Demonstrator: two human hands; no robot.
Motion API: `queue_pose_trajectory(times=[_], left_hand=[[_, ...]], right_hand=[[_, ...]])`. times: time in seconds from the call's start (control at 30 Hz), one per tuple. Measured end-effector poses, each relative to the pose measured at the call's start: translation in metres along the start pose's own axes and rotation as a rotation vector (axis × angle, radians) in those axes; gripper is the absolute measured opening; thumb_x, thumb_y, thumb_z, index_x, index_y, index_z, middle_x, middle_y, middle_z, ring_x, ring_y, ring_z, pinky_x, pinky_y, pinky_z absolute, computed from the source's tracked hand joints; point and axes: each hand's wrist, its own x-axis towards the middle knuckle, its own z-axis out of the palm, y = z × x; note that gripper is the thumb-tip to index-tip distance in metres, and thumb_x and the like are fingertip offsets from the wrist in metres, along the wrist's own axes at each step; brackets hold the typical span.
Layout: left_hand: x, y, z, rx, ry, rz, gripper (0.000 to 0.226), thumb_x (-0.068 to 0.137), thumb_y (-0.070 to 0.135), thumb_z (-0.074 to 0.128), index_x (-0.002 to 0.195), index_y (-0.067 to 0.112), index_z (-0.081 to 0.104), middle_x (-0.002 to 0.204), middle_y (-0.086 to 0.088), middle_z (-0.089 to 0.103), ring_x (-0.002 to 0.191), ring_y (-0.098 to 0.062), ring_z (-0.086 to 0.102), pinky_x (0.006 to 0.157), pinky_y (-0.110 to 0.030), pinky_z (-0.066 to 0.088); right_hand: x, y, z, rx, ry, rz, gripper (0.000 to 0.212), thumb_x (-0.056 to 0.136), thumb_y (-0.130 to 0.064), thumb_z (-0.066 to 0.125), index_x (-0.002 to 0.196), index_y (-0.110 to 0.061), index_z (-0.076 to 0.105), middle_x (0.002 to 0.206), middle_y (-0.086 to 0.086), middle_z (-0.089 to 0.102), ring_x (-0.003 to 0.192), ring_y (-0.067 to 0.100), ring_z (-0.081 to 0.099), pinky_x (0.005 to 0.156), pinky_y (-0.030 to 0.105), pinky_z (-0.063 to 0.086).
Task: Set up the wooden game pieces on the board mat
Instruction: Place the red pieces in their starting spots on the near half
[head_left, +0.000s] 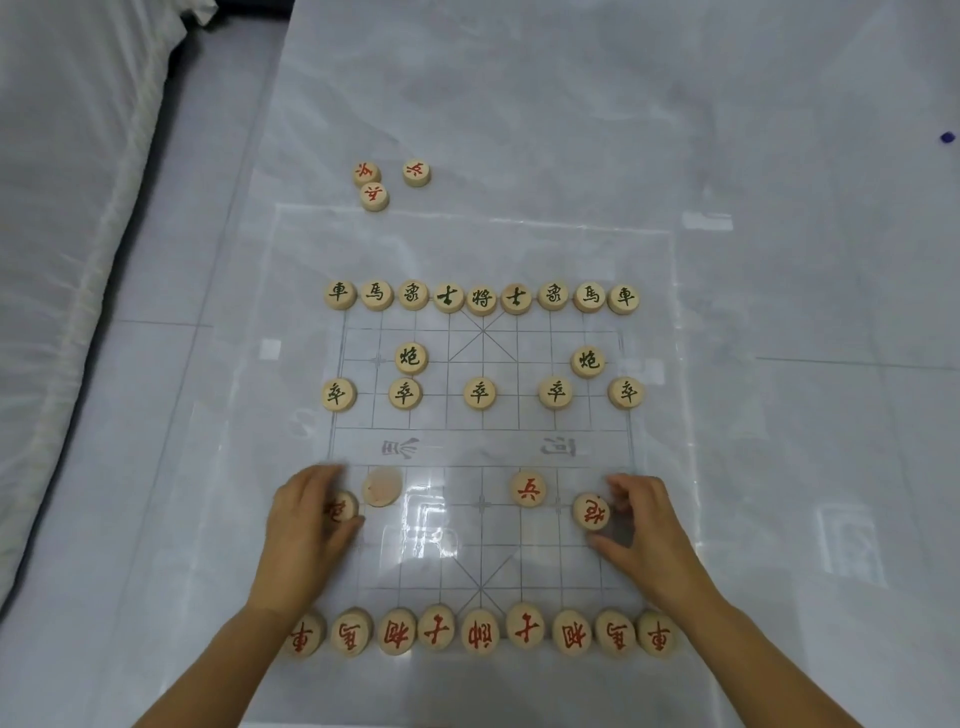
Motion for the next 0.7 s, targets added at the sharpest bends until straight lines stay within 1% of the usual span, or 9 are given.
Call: queue_pose_trajectory(times=[0.07, 0.13, 0.27, 0.33, 0.4, 0.47, 0.53, 0.63, 0.7], left_hand=[[-0.001, -0.007, -0.001, 0.03, -0.005, -0.016, 0.043, 0.071, 0.003, 0.074, 0.111, 0.005, 0.059, 0.117, -0.015, 0.055, 0.11, -0.032, 0.049, 0.096, -0.037, 0.04], [-0.003, -0.01, -0.001, 0.041, -0.03, -0.012, 0.038, 0.072, 0.002, 0.073, 0.108, 0.005, 0.061, 0.116, -0.015, 0.056, 0.11, -0.032, 0.05, 0.094, -0.032, 0.037], [-0.007, -0.01, -0.004, 0.022, -0.038, 0.012, 0.044, 0.073, -0.001, 0.07, 0.115, 0.006, 0.057, 0.122, -0.013, 0.054, 0.114, -0.029, 0.049, 0.101, -0.034, 0.037], [-0.007, -0.007, -0.006, -0.049, -0.016, -0.034, 0.051, 0.073, 0.004, 0.073, 0.119, 0.008, 0.053, 0.124, -0.009, 0.051, 0.115, -0.023, 0.046, 0.101, -0.031, 0.036], [-0.006, -0.002, -0.006, -0.091, 0.024, -0.071, 0.053, 0.071, 0.013, 0.076, 0.119, 0.01, 0.053, 0.123, -0.007, 0.05, 0.114, -0.022, 0.046, 0.098, -0.03, 0.037], [-0.002, 0.004, -0.003, -0.048, 0.041, -0.052, 0.054, 0.07, 0.022, 0.078, 0.118, 0.012, 0.054, 0.123, -0.008, 0.052, 0.113, -0.024, 0.048, 0.097, -0.036, 0.04], [0.005, 0.012, 0.003, 0.023, 0.046, -0.02, 0.055, 0.07, 0.027, 0.077, 0.118, 0.014, 0.055, 0.122, -0.007, 0.055, 0.113, -0.026, 0.049, 0.097, -0.04, 0.038], [0.015, 0.024, 0.011, 0.085, 0.045, 0.03, 0.047, 0.07, 0.026, 0.077, 0.112, 0.016, 0.06, 0.116, -0.005, 0.059, 0.112, -0.027, 0.05, 0.094, -0.034, 0.028], [0.018, 0.026, 0.013, 0.085, 0.038, 0.042, 0.041, 0.07, 0.023, 0.076, 0.108, 0.016, 0.062, 0.111, -0.004, 0.061, 0.109, -0.026, 0.052, 0.092, -0.031, 0.025]], right_hand=[[0.0, -0.001, 0.002, 0.004, 0.01, 0.009, 0.061, 0.072, -0.015, 0.077, 0.124, -0.012, 0.044, 0.112, -0.004, 0.036, 0.098, 0.009, 0.045, 0.086, 0.015, 0.036], [0.001, -0.002, 0.003, 0.006, 0.024, 0.014, 0.056, 0.072, -0.015, 0.077, 0.12, -0.011, 0.047, 0.112, -0.003, 0.035, 0.098, 0.009, 0.046, 0.086, 0.016, 0.037], [0.003, -0.002, 0.003, 0.005, 0.031, 0.013, 0.042, 0.073, -0.01, 0.075, 0.109, -0.014, 0.054, 0.108, -0.003, 0.038, 0.097, 0.013, 0.049, 0.087, 0.019, 0.041], [0.004, 0.0, 0.003, -0.006, 0.019, 0.01, 0.042, 0.073, -0.008, 0.075, 0.11, -0.013, 0.055, 0.108, -0.004, 0.038, 0.097, 0.013, 0.049, 0.087, 0.019, 0.039], [0.005, 0.0, 0.003, 0.005, 0.01, 0.015, 0.043, 0.073, -0.007, 0.075, 0.111, -0.013, 0.056, 0.108, -0.004, 0.038, 0.097, 0.012, 0.048, 0.088, 0.018, 0.037], [0.006, 0.0, 0.002, 0.038, 0.003, 0.024, 0.043, 0.073, -0.006, 0.075, 0.109, -0.018, 0.055, 0.108, -0.003, 0.038, 0.097, 0.011, 0.048, 0.089, 0.019, 0.038], [0.006, 0.0, 0.003, 0.069, 0.004, 0.035, 0.044, 0.072, -0.006, 0.075, 0.106, -0.023, 0.052, 0.108, -0.003, 0.038, 0.097, 0.011, 0.049, 0.09, 0.019, 0.038], [0.006, 0.001, 0.004, 0.082, 0.015, 0.05, 0.045, 0.072, -0.005, 0.075, 0.107, -0.021, 0.051, 0.109, -0.001, 0.039, 0.097, 0.011, 0.048, 0.09, 0.02, 0.037], [0.006, 0.002, 0.005, 0.088, 0.022, 0.055, 0.047, 0.071, -0.005, 0.076, 0.107, -0.02, 0.05, 0.11, -0.001, 0.039, 0.095, 0.01, 0.047, 0.089, 0.02, 0.037]])
